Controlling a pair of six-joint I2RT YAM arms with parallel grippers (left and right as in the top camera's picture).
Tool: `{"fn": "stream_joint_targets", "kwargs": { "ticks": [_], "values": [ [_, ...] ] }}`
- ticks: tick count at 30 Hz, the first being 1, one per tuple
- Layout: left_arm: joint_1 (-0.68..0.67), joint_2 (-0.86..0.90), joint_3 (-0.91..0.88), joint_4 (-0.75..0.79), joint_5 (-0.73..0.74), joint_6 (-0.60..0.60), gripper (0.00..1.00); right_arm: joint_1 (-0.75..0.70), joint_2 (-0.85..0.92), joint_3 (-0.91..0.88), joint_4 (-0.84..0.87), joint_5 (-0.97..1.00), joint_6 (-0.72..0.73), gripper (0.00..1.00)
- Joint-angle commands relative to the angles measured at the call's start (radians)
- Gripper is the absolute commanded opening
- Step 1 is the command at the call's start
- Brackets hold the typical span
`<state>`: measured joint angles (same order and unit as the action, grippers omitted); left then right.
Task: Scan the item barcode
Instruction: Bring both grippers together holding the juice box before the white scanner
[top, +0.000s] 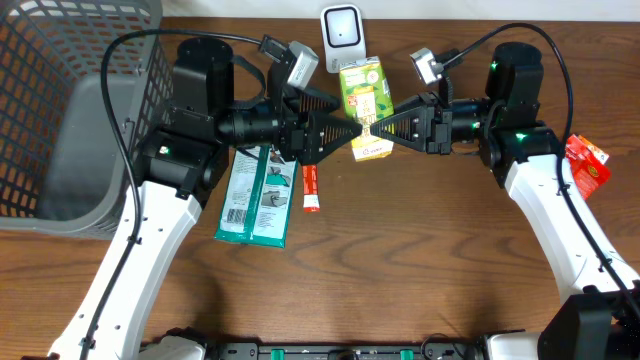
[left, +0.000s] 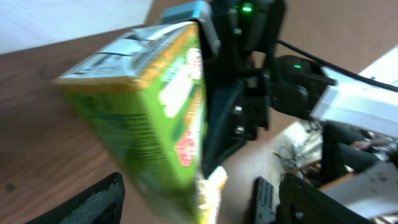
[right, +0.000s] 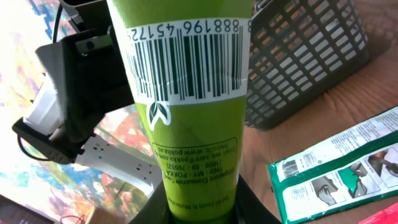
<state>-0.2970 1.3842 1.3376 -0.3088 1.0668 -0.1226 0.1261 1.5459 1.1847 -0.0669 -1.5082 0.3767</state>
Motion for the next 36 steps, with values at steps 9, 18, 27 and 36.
{"fn": "stream_joint_targets", "kwargs": {
  "ticks": [9, 18, 27, 36],
  "values": [
    [-0.001, -0.003, 0.013, 0.071, -0.100, 0.014, 0.85, 0.036, -0.014, 0.026, 0.146, -0.051, 0.132, 0.01],
    [-0.004, -0.004, 0.013, 0.102, -0.005, 0.006, 0.84, 0.078, -0.014, 0.025, 0.239, -0.045, 0.193, 0.01],
    [-0.004, -0.004, 0.013, 0.102, 0.025, -0.013, 0.64, 0.078, -0.014, 0.025, 0.240, 0.045, 0.192, 0.01],
    [-0.004, -0.003, 0.013, 0.101, 0.024, -0.013, 0.52, 0.088, -0.014, 0.025, 0.241, 0.118, 0.192, 0.01]
  ]
}}
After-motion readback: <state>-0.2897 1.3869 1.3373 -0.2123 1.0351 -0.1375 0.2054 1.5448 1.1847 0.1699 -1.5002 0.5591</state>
